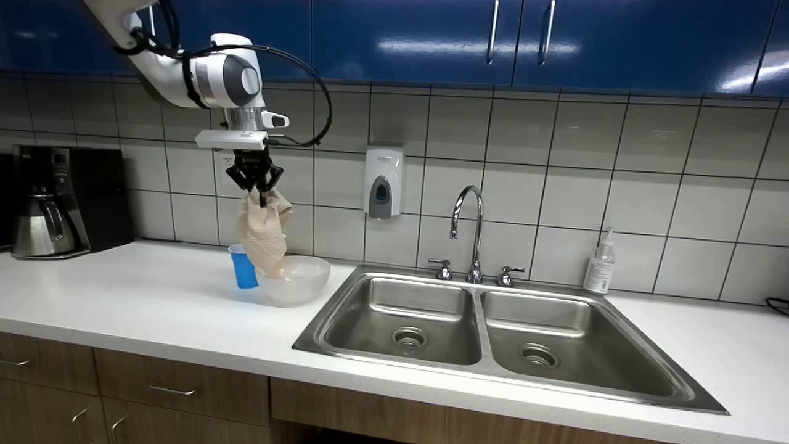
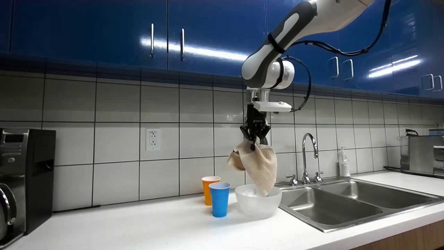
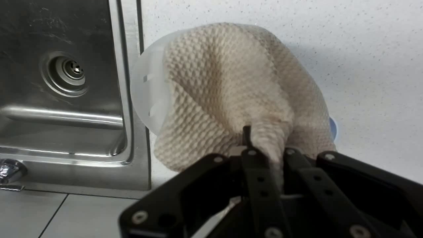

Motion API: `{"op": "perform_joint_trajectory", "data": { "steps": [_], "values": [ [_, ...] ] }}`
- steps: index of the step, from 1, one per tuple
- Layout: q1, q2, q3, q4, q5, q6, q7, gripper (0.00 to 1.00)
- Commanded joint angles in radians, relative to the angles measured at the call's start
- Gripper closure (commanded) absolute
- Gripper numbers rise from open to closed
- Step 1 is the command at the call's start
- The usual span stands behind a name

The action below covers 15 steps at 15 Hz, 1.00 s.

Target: Put the white towel inside the plastic bowl

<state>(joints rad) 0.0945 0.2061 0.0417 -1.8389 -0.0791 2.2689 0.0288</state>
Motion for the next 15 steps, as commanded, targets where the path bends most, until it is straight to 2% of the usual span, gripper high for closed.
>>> {"op": "perform_joint_trajectory", "data": {
  "steps": [1,9,15],
  "values": [
    [0.001,0.099,-0.012,0.154,-0.031,-0.078,0.051,0.98],
    [-0.004,0.227,-0.044,0.333,-0.018,-0.146,0.067,0.98],
    [-0.004,0.277,-0.051,0.348,-0.015,-0.170,0.064,0.98]
  ]
}}
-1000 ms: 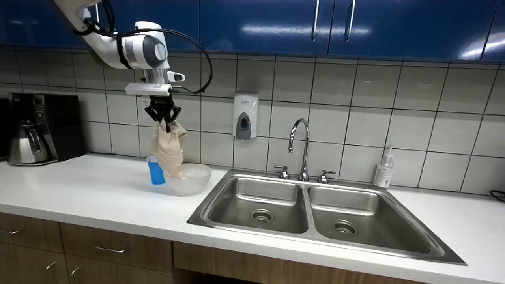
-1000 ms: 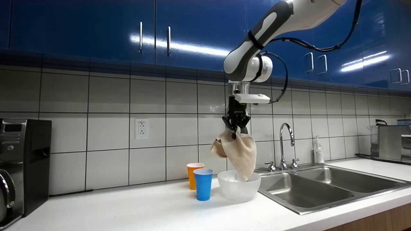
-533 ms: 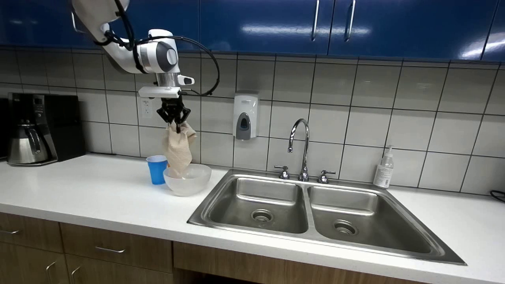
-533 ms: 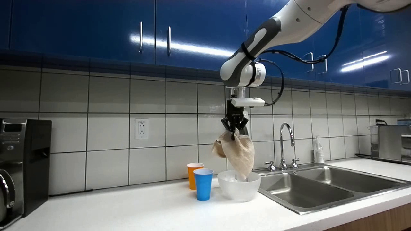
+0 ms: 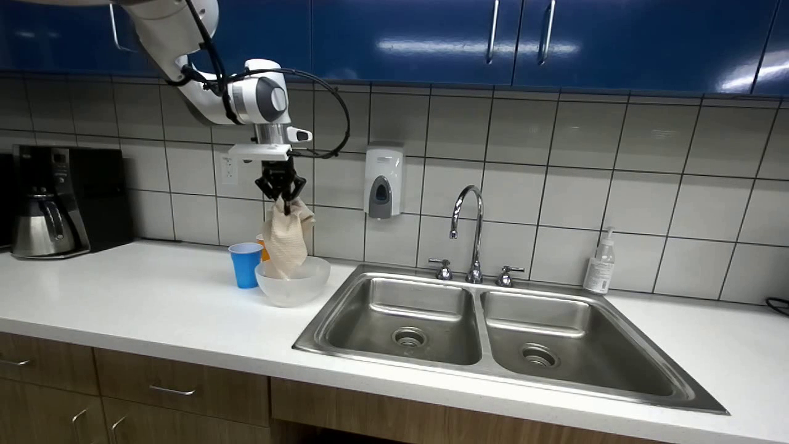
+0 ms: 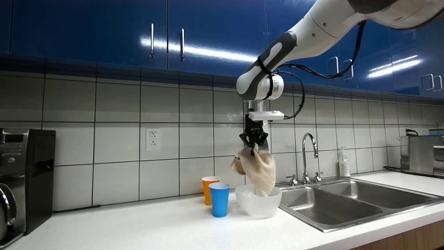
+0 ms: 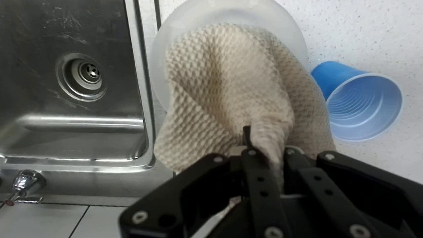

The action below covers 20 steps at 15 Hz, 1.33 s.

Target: Put the white towel inside the plastic bowl

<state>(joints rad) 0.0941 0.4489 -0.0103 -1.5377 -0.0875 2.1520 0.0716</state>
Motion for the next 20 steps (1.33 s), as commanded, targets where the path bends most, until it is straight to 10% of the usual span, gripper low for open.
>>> {"op": "perform_joint_trajectory", "data": {
  "steps": [1,20],
  "values": [
    [-0.005,0.040,0.001,0.043,-0.003,-0.057,0.020,0.98],
    [-0.025,0.070,0.003,-0.013,0.021,-0.077,0.014,0.98]
  ]
}}
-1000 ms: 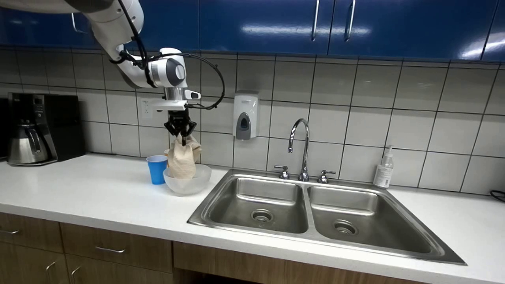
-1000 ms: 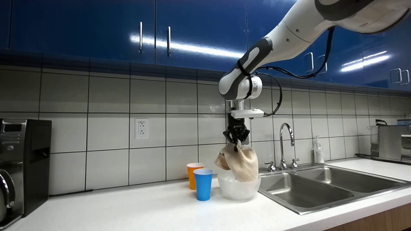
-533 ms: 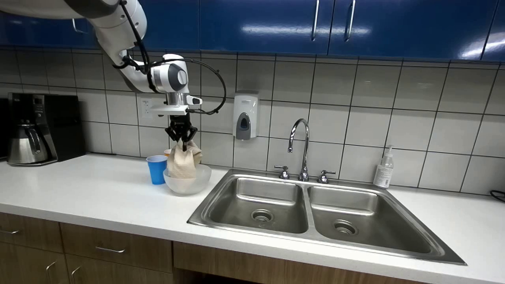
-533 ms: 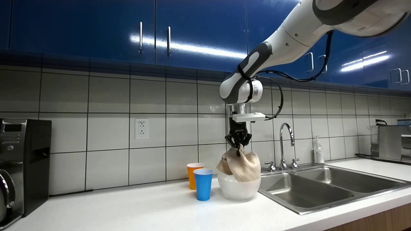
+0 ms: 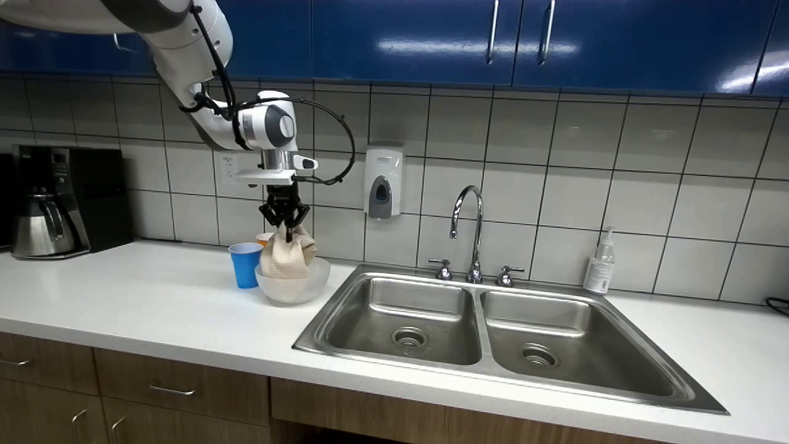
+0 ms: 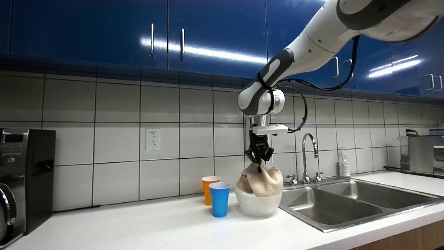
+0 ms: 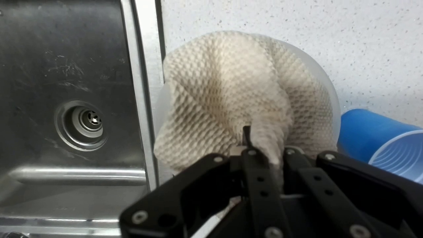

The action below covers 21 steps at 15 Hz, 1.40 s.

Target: Put the white towel inside the plastic bowl

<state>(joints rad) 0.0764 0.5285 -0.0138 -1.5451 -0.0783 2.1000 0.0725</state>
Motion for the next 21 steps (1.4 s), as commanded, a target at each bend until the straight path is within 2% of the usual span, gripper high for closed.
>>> {"op": "perform_joint_trajectory", "data": {
  "steps": [1,4,5,6,8,15,21],
  "values": [
    [-0.007,-0.010,0.007,-0.008,0.012,-0.025,0.012,0.98],
    [-0.007,-0.012,0.008,-0.016,0.016,-0.027,0.014,0.98],
    [-0.008,-0.012,0.009,-0.018,0.019,-0.030,0.015,0.68],
    [-0.008,-0.013,0.010,-0.020,0.022,-0.031,0.014,0.67],
    [-0.008,-0.018,0.010,-0.027,0.028,-0.030,0.013,0.54],
    [-0.007,-0.077,0.011,-0.097,0.024,0.007,0.005,0.01],
    [-0.014,-0.201,0.016,-0.271,0.028,0.063,-0.014,0.00]
  ]
}}
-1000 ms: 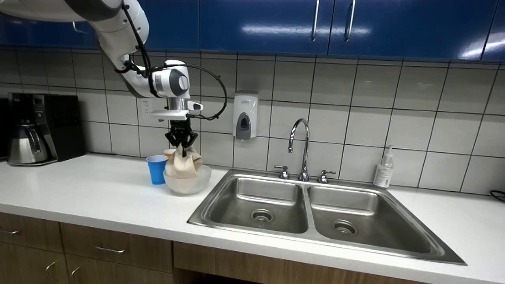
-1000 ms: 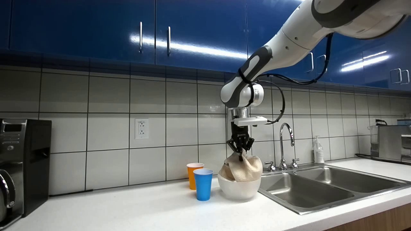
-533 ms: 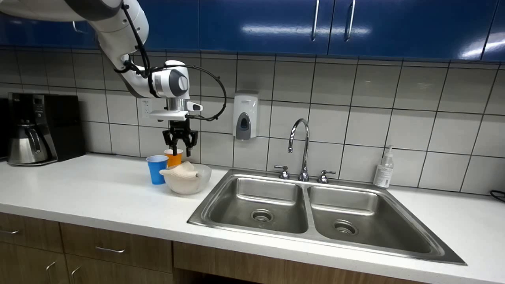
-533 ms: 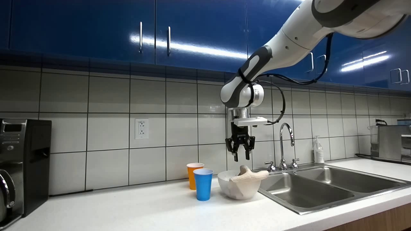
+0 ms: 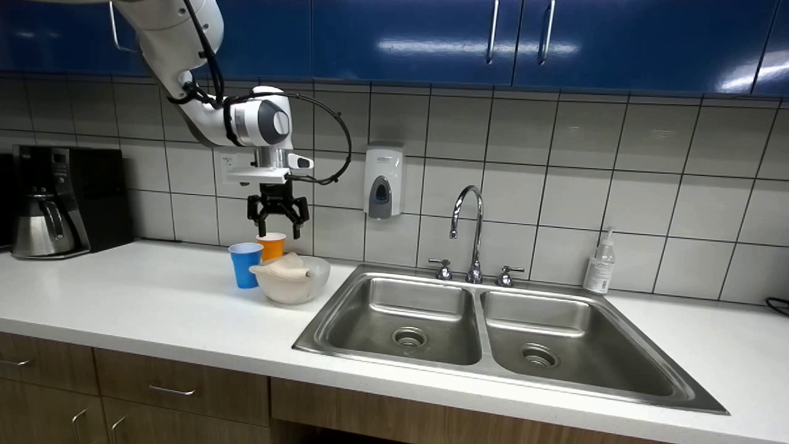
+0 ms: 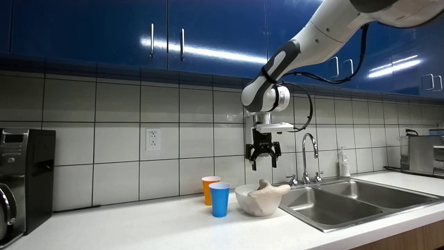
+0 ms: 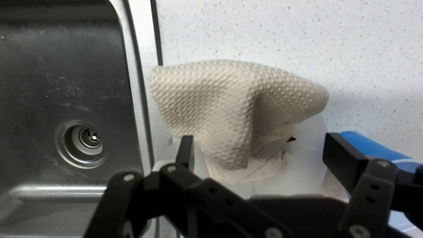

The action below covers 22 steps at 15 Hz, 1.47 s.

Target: Put the white towel inside the plastic bowl

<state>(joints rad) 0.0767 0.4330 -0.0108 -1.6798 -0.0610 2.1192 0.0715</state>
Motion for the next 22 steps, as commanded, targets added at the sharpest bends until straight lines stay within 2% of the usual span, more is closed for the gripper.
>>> {"op": "perform_joint_trajectory", "data": {
  "steps": [1,13,20,21,22],
  "values": [
    [-0.013,-0.134,0.013,-0.176,0.006,0.057,-0.011,0.00],
    [-0.018,-0.542,0.017,-0.651,0.014,0.210,-0.061,0.00],
    [0.003,-0.810,0.005,-0.865,0.069,0.170,-0.169,0.00],
    [-0.012,-0.697,0.017,-0.780,0.039,0.184,-0.114,0.00],
    [-0.009,-0.732,0.015,-0.809,0.050,0.183,-0.131,0.00]
  ]
}}
